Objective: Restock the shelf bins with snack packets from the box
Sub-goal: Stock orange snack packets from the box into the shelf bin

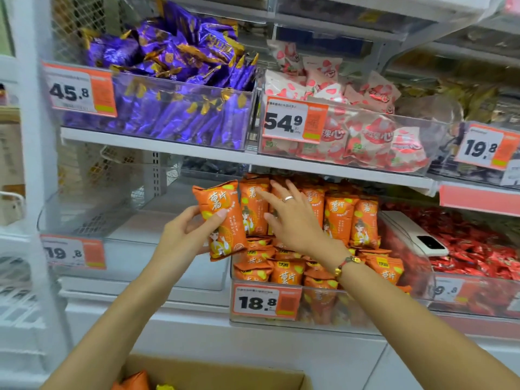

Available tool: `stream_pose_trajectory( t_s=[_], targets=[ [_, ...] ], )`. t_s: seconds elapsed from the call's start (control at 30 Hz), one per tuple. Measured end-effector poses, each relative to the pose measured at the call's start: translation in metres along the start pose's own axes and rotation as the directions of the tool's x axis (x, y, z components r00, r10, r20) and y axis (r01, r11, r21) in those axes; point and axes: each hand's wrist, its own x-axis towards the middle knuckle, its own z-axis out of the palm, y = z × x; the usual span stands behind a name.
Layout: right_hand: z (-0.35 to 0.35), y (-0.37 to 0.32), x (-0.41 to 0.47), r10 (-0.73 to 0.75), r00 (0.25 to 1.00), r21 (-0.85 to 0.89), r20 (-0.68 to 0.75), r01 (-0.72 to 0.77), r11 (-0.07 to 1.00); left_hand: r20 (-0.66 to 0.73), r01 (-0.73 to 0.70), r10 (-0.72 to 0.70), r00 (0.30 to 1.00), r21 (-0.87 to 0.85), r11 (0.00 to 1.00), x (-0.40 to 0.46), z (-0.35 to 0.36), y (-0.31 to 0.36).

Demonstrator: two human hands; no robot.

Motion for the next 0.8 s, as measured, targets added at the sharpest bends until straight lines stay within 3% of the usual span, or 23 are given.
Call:
stream_pose_trajectory(
  t_s=[0.07, 0.13, 0.17, 0.23, 0.37, 0.43, 0.53, 0.6, 0.7, 0.8],
  targets=[
    [-0.014, -0.013, -0.003, 0.111, 0.988, 0.356, -0.108, -0.065, 0.932, 0.069, -0.049, 0.046, 0.997, 0.046, 0.998, 0.013, 0.013, 0.004],
    [-0.027, -0.024, -0.009, 0.237, 0.971, 0.691, 0.027, -0.189, 0.697, 0.089, -0.103, 0.091, 0.992, 0.132, 0.986, 0.027, 0.028, 0.004],
    [-0.031, -0.026, -0.013, 0.269, 0.955, 0.763, 0.124, -0.265, 0.590, 0.092, -0.124, 0.109, 0.990, 0.184, 0.975, 0.034, 0.034, 0.003],
    [-0.033, -0.026, -0.019, 0.296, 0.928, 0.773, 0.224, -0.355, 0.525, 0.105, -0.138, 0.112, 0.988, 0.291, 0.947, 0.044, 0.043, -0.003],
    [-0.021, -0.021, -0.024, 0.318, 0.915, 0.694, 0.247, -0.396, 0.601, 0.028, -0.147, 0.151, 0.988, 0.448, 0.882, 0.046, 0.044, -0.018],
    [-0.011, -0.021, -0.028, 0.336, 0.936, 0.593, 0.107, -0.332, 0.733, -0.030, -0.169, 0.212, 0.977, 0.502, 0.848, 0.037, 0.034, -0.028],
    [0.001, -0.030, -0.037, 0.129, 0.983, 0.410, -0.132, -0.064, 0.910, 0.002, -0.137, 0.154, 0.988, 0.456, 0.879, 0.016, 0.013, -0.046],
    [0.010, -0.036, -0.042, -0.006, 0.998, 0.306, -0.062, 0.025, 0.952, 0.097, -0.146, 0.113, 0.989, 0.475, 0.868, 0.000, 0.000, -0.056],
    [0.020, -0.041, -0.042, 0.053, 0.998, 0.321, 0.045, -0.064, 0.945, 0.240, -0.262, 0.126, 0.963, 0.712, 0.651, -0.011, -0.013, -0.063],
    [0.023, -0.043, -0.042, 0.100, 0.990, 0.380, 0.095, -0.129, 0.916, 0.328, -0.354, 0.139, 0.934, 0.807, 0.473, -0.008, -0.021, -0.071]
  ],
)
